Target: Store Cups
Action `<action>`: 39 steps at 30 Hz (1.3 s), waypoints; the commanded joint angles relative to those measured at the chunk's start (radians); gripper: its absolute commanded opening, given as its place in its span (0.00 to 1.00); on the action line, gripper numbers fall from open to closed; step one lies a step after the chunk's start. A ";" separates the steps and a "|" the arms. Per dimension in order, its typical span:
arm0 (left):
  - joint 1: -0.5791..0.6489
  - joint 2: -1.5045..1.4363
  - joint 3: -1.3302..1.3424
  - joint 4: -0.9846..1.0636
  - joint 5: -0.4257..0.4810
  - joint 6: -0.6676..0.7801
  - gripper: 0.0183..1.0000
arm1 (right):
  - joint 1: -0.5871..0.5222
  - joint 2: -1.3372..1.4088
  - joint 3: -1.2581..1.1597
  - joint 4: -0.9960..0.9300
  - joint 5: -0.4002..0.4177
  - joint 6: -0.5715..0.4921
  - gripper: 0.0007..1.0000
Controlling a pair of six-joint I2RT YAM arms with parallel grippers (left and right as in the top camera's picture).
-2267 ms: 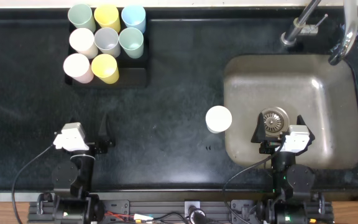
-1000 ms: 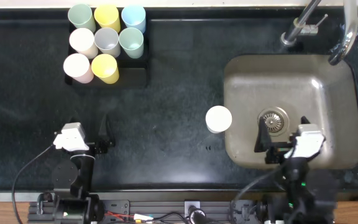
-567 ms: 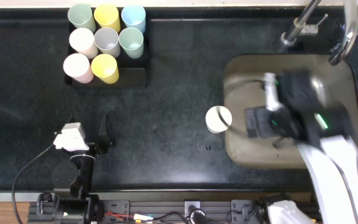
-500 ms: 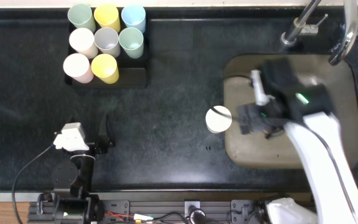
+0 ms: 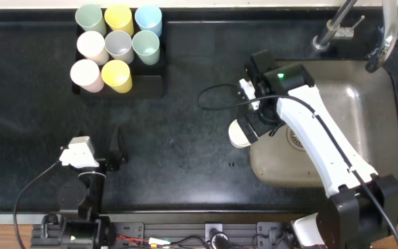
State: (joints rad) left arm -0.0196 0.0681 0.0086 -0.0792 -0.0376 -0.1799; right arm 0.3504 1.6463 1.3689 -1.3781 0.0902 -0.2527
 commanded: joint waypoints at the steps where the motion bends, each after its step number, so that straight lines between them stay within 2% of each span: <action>1: -0.001 -0.007 -0.001 -0.003 -0.001 0.016 1.00 | -0.032 0.031 0.032 0.027 -0.087 -0.055 0.99; 18: -0.001 -0.007 -0.001 -0.002 -0.001 0.016 1.00 | -0.056 0.132 0.032 0.082 -0.082 -0.085 0.99; 19: -0.001 -0.007 -0.001 -0.002 -0.001 0.016 1.00 | -0.055 0.132 0.032 0.080 -0.082 -0.084 0.86; 22: -0.001 -0.007 -0.001 -0.003 -0.001 0.016 1.00 | -0.049 0.131 0.037 0.078 -0.083 -0.084 0.04; 26: -0.001 -0.007 -0.001 -0.002 -0.001 0.016 1.00 | -0.040 0.130 0.064 0.069 -0.107 -0.080 0.04; 31: -0.001 -0.007 -0.001 -0.002 -0.001 0.016 1.00 | 0.028 0.126 0.184 0.021 -0.191 -0.055 0.04; 35: -0.001 -0.007 -0.001 -0.002 -0.001 0.016 1.00 | 0.114 0.127 0.431 0.000 -0.187 0.005 0.04; 39: -0.001 -0.007 -0.001 -0.003 -0.001 0.016 1.00 | 0.183 0.158 0.729 0.027 -0.145 0.084 0.04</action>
State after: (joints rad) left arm -0.0196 0.0681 0.0086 -0.0792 -0.0376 -0.1799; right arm 0.4999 1.8023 1.9251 -1.3575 -0.0628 -0.2497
